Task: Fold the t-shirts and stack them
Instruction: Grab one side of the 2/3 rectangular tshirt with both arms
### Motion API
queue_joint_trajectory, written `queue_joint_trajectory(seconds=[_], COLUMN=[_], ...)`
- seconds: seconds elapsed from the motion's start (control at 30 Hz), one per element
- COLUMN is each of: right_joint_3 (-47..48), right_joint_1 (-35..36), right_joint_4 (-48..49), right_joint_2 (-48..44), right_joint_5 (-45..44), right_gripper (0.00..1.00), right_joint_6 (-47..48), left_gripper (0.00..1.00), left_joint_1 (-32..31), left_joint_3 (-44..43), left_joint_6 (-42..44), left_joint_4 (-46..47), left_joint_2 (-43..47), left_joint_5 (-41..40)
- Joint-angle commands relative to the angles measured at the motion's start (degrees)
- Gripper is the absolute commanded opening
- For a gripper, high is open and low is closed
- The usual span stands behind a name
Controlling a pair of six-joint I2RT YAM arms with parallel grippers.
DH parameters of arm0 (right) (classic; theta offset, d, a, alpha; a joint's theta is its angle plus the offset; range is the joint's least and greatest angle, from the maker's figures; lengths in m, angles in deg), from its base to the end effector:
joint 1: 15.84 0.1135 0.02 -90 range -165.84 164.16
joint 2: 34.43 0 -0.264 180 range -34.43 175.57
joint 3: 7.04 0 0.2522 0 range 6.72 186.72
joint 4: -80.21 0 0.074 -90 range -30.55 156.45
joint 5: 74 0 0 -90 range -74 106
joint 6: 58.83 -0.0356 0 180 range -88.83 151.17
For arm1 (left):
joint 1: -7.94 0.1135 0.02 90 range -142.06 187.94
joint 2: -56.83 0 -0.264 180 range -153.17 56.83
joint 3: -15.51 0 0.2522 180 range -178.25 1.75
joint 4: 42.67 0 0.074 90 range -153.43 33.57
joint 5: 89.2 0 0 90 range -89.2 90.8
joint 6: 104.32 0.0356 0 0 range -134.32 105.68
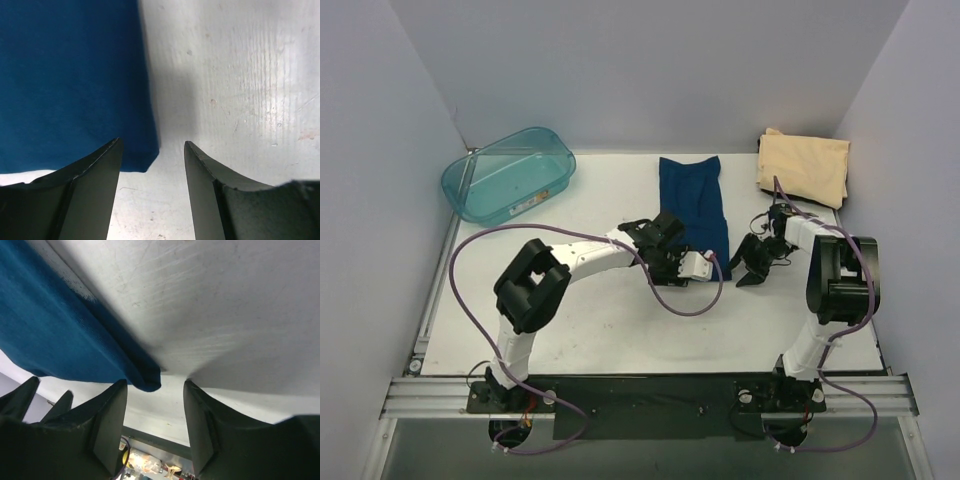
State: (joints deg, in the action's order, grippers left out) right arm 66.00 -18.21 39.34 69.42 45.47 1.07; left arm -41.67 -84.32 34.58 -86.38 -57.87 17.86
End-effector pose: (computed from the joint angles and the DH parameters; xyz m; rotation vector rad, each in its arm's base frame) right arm 0.3332 0.0037 0.1410 0.6784 2.7605 0.8349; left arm 0.2709 -0.3346 0.1964 2.0175 1.5950 -0.3899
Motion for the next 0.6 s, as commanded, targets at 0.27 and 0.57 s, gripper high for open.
queue_joint_trajectory(seconds=[0.27, 0.57], right_joint_3=[-1.0, -7.9], right_joint_1=[0.6, 2.0], right_joint_4=[2.1, -5.6], right_joint_2=[2.4, -10.8], right_joint_5=[0.6, 0.8], right_gripper=[0.00, 0.00], right_joint_6=[-2.2, 1.7], left_gripper=[0.34, 0.00], left_joint_1=[-0.1, -0.4], left_joint_3=[6.3, 7.6], left_joint_6=[1.5, -2.2], left_joint_4=[10.0, -3.0], left_joint_2=[-2.6, 5.9], left_joint_5=[-4.1, 0.1])
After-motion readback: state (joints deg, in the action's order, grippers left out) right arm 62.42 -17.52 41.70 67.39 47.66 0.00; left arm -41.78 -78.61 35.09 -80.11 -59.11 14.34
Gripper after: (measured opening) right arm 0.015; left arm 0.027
